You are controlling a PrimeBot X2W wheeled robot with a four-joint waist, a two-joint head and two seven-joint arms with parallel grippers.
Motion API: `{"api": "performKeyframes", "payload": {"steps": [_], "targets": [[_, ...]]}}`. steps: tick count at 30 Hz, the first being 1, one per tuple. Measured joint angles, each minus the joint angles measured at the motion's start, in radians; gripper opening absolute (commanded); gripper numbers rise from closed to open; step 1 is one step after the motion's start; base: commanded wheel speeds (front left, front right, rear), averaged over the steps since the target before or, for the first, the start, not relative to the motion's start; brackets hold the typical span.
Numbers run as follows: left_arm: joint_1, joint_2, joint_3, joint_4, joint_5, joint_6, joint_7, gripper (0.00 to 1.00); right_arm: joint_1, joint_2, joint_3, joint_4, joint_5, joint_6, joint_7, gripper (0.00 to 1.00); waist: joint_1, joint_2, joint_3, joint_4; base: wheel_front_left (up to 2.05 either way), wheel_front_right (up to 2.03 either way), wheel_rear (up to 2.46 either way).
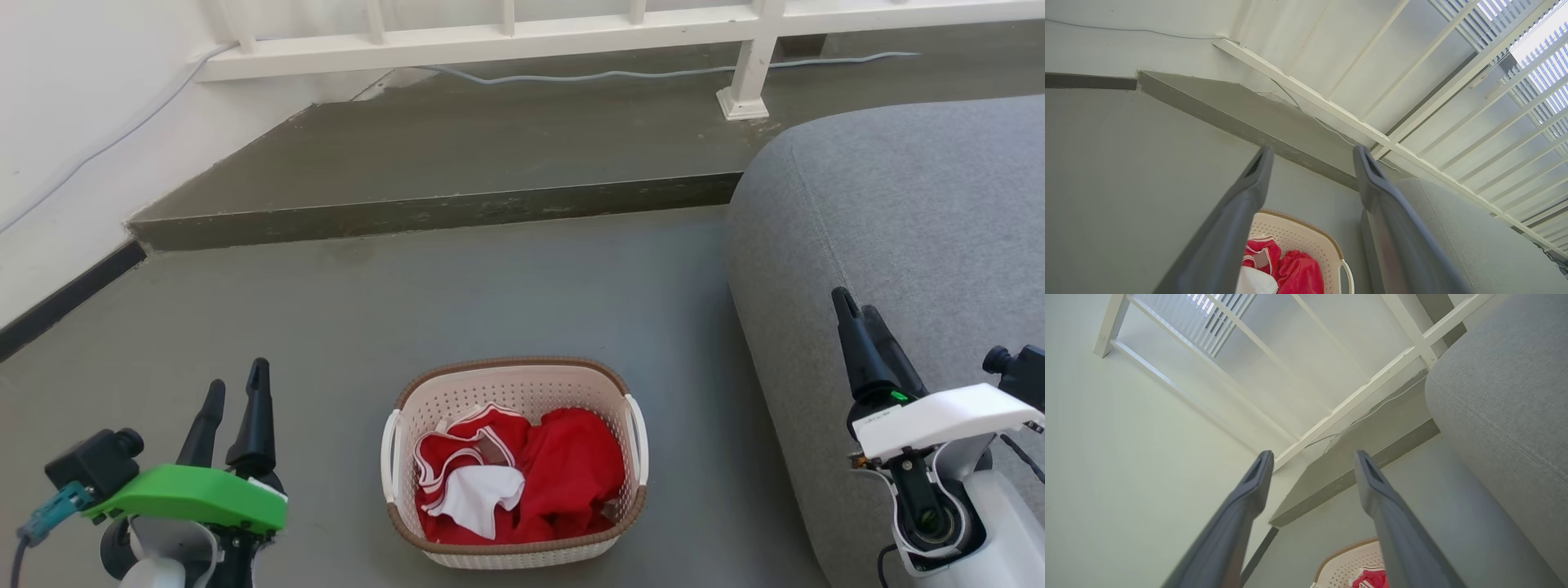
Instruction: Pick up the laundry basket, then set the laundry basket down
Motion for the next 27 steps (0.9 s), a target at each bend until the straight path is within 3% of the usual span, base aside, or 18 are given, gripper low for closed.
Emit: {"api": "performKeyframes", "payload": {"steps": [8, 27], "targets": [[-0.001, -0.002, -0.024, -0.011, 0.131, 0.025, -0.029, 1.0, -0.012, -0.006, 0.027, -0.003, -0.13, -0.025, -0.029, 1.0, 0.0, 0.0, -0.001, -0.004, 0.0, 0.0, 0.0], [-0.019, -0.009, -0.058, -0.034, 0.407, 0.034, -0.103, 1.0, -0.033, -0.007, 0.081, -0.012, -0.399, -0.052, -0.095, 1.0, 0.0, 0.0, -0.001, -0.012, 0.0, 0.0, 0.0]]}}
